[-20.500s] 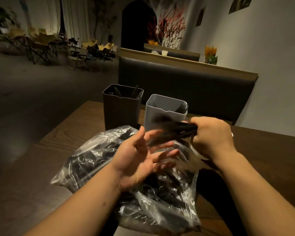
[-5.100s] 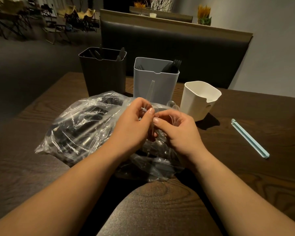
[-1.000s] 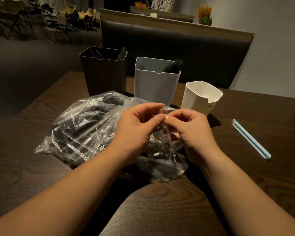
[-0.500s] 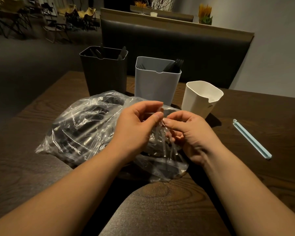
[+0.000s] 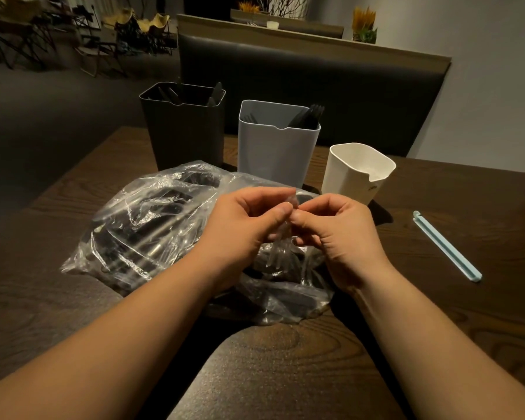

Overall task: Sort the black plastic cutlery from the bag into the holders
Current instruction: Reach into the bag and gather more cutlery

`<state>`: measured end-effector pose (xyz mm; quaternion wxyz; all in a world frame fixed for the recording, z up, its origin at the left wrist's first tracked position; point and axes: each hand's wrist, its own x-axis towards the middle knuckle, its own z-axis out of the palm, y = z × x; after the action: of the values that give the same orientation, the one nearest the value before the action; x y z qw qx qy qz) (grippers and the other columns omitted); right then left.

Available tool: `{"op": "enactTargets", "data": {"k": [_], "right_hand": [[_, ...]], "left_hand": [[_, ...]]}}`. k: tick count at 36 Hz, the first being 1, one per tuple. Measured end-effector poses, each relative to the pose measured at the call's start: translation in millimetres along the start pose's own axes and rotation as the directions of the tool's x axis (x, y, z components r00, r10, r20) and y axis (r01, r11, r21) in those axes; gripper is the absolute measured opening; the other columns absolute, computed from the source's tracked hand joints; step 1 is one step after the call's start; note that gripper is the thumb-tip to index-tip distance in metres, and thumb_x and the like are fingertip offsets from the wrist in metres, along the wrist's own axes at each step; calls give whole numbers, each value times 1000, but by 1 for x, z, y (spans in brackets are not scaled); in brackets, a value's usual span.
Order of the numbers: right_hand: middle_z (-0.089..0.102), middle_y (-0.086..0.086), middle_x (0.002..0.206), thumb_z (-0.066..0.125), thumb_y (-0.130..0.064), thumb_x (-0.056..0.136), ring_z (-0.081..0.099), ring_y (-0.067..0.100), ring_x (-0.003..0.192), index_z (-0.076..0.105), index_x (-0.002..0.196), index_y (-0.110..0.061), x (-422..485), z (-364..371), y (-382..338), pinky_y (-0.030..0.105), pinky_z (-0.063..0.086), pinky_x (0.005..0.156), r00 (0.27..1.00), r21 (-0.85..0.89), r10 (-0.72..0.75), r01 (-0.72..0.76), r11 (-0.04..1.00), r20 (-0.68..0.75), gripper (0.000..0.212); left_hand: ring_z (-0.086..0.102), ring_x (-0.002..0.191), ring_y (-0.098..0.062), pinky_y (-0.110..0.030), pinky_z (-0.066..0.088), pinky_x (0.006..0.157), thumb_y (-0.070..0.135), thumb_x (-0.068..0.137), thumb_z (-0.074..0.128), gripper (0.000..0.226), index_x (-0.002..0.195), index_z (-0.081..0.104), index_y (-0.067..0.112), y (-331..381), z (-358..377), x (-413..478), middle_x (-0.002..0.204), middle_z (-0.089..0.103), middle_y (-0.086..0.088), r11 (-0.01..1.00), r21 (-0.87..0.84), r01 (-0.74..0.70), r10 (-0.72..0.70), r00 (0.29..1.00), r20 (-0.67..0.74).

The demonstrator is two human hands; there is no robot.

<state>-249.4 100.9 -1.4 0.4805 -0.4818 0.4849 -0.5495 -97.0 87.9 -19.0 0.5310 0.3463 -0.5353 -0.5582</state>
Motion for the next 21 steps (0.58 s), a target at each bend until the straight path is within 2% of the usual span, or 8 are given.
{"op": "enactTargets", "data": {"k": [4, 6, 9, 12, 15, 17, 21], "right_hand": [[74, 8, 73, 82, -7, 77, 74, 22, 71, 75, 77, -7, 0, -2, 0, 31, 59, 67, 991, -172, -132, 126, 977, -24, 7], [74, 6, 75, 82, -10, 78, 73, 22, 74, 75, 76, -11, 1, -3, 0, 33, 60, 70, 987, -193, -161, 155, 969, -19, 7], [73, 6, 81, 84, -10, 76, 72, 22, 82, 73, 86, -14, 2, -3, 1, 34, 60, 74, 975, -221, -218, 206, 953, -33, 14], [76, 3, 90, 81, -3, 78, 73, 16, 88, 74, 96, -18, 2, -1, -1, 28, 60, 78, 968, -172, -251, 248, 954, 0, 24], [78, 3, 92, 77, 1, 81, 75, 18, 89, 76, 98, -18, 1, 3, 2, 29, 60, 78, 960, -105, -279, 279, 954, 15, 25], [78, 5, 91, 76, 1, 82, 75, 20, 84, 77, 97, -18, 0, 5, 5, 30, 61, 74, 956, -83, -293, 293, 953, 5, 24], [78, 2, 90, 76, 2, 82, 76, 17, 83, 76, 96, -16, 1, 6, 6, 24, 59, 72, 950, -61, -311, 310, 949, -10, 23]], "left_hand": [[73, 103, -24, -41, 60, 84, 3, 95, 61, 23, 112, 73, 13, 0, -2, 0, 107, 76, -8, 999, 16, 32, -33, 999, 18], [73, 102, -26, -45, 60, 85, 4, 96, 59, 23, 113, 72, 12, 0, -1, 0, 107, 76, -9, 999, -18, 47, -47, 999, 25], [73, 80, -17, -32, 62, 70, 6, 97, 56, 22, 112, 72, 11, 2, 2, -1, 100, 76, -9, 988, -122, 92, -86, 995, 57], [65, 65, -8, -21, 55, 59, 8, 98, 54, 22, 110, 72, 14, 3, 5, -2, 95, 76, -5, 981, -161, 106, -96, 993, 67], [67, 71, -14, -21, 54, 59, 15, 93, 60, 25, 116, 66, 9, 4, 4, -1, 95, 74, -7, 969, -202, 141, -131, 989, 63], [67, 70, -15, -21, 54, 59, 20, 85, 66, 41, 123, 59, 4, 6, 3, 0, 91, 72, -10, 957, -232, 176, -167, 984, 59], [68, 68, -15, -22, 56, 59, 23, 79, 69, 47, 120, 57, 3, 9, 2, 0, 85, 73, -8, 950, -244, 196, -186, 981, 64]]}}
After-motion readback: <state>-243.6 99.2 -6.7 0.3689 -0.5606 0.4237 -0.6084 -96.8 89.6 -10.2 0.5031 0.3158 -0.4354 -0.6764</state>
